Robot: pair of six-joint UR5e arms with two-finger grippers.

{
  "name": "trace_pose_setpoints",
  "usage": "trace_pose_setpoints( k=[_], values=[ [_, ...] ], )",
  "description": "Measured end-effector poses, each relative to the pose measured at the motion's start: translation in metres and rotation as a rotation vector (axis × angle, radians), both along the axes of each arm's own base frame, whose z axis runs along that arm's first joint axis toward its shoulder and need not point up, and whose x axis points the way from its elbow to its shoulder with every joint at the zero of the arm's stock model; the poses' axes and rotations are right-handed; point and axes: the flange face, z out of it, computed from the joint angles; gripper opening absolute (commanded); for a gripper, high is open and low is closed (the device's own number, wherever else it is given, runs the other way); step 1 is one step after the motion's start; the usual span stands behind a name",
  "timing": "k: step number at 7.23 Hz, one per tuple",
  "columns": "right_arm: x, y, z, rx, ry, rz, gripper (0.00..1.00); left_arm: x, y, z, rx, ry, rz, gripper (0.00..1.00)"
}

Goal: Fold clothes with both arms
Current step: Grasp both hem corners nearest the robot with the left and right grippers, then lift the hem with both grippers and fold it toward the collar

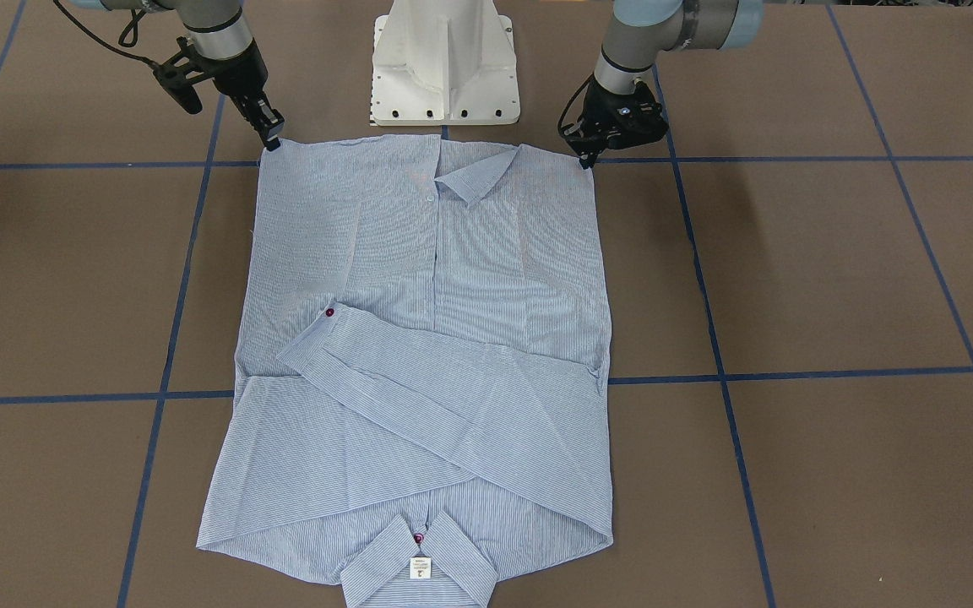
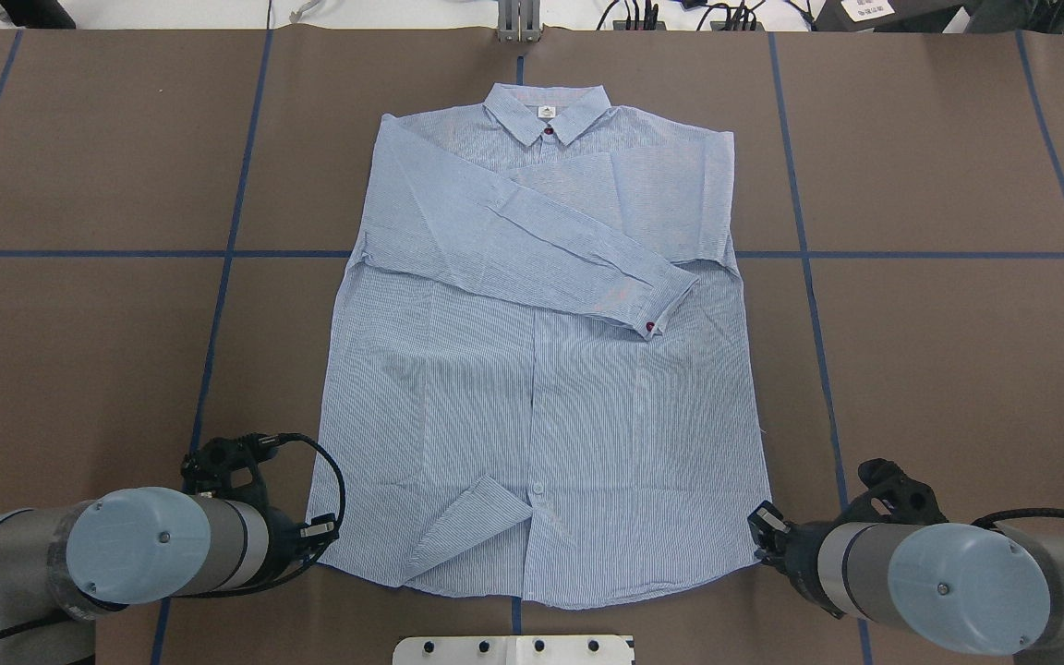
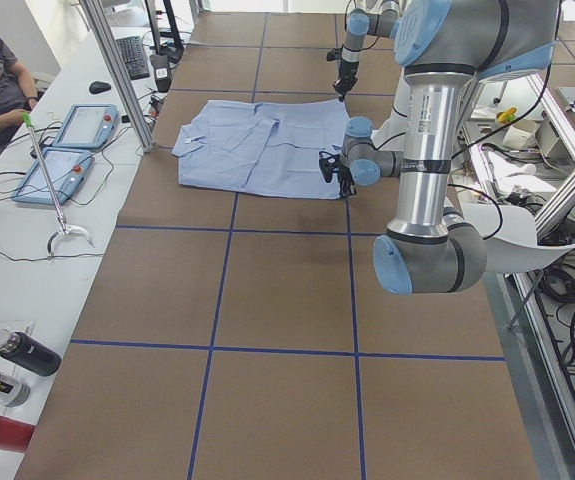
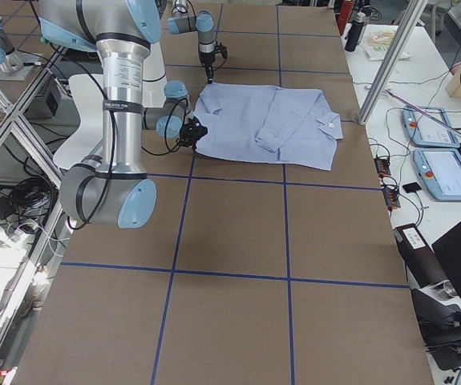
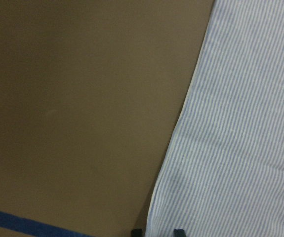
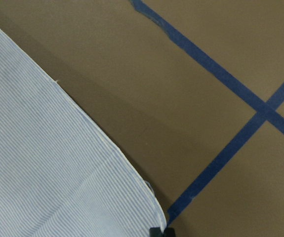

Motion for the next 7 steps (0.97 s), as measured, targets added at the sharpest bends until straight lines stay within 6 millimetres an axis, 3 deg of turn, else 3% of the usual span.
trace_pose_setpoints(
  k=[2, 3, 6, 7],
  values=[
    [0.003, -0.002, -0.003, -0.01, -0.008, -0.004, 0.0, -0.007, 0.0, -0.009, 0.0, 0.019, -0.003, 0.0],
    [0.008, -0.004, -0.006, -0.019, -0.016, -0.008, 0.0, -0.02, 0.003, -0.026, -0.004, 0.048, 0.005, 0.0],
    [0.039, -0.018, -0.023, -0.033, -0.053, 0.007, 0.0, -0.085, 0.014, -0.097, -0.033, 0.138, 0.041, 0.0],
    [0.053, -0.029, -0.033, -0.029, -0.074, 0.036, 0.0, -0.103, 0.008, -0.111, -0.045, 0.161, 0.037, 0.0]
  ],
)
